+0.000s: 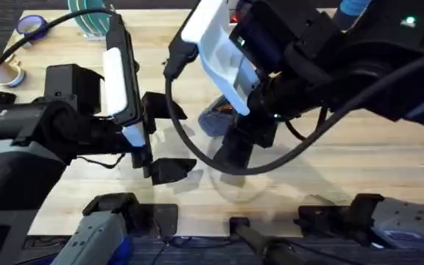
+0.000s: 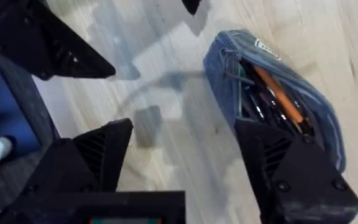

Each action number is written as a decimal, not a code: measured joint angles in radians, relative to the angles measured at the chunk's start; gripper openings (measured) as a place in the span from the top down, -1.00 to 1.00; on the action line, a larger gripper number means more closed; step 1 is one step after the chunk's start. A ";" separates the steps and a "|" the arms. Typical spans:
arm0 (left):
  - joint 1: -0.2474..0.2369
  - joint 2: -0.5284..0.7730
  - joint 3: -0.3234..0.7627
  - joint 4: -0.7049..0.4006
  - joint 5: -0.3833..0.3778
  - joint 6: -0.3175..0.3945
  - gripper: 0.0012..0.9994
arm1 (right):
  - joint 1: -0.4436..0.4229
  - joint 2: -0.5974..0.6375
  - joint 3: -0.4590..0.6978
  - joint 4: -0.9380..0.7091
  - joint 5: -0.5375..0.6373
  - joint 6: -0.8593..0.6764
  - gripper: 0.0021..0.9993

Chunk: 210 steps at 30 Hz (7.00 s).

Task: Unzip the bag, pick up the pens from the table one at a time and place them inside, then zip the bag closed.

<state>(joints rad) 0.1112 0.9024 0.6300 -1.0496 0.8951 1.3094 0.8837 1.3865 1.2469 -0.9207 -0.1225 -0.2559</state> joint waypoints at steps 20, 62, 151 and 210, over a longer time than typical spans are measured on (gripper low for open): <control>0.000 0.000 0.000 0.002 0.000 0.000 -0.99 | 0.000 0.006 0.000 0.008 0.026 -0.490 -1.00; 0.000 0.000 0.000 -0.014 0.000 0.044 -0.99 | 0.002 0.027 0.000 0.078 0.091 -0.402 -1.00; 0.259 0.530 -0.004 0.081 0.264 0.726 -0.99 | 0.000 0.241 0.003 0.222 0.114 -0.402 0.94; 0.259 0.530 -0.004 0.081 0.265 0.726 -0.99 | -0.241 0.253 0.003 0.272 -0.304 -0.088 0.94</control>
<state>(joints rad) 0.3702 1.4326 0.6262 -0.9688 1.1599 2.0354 0.6430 1.6398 1.2499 -0.6483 -0.4267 -0.3438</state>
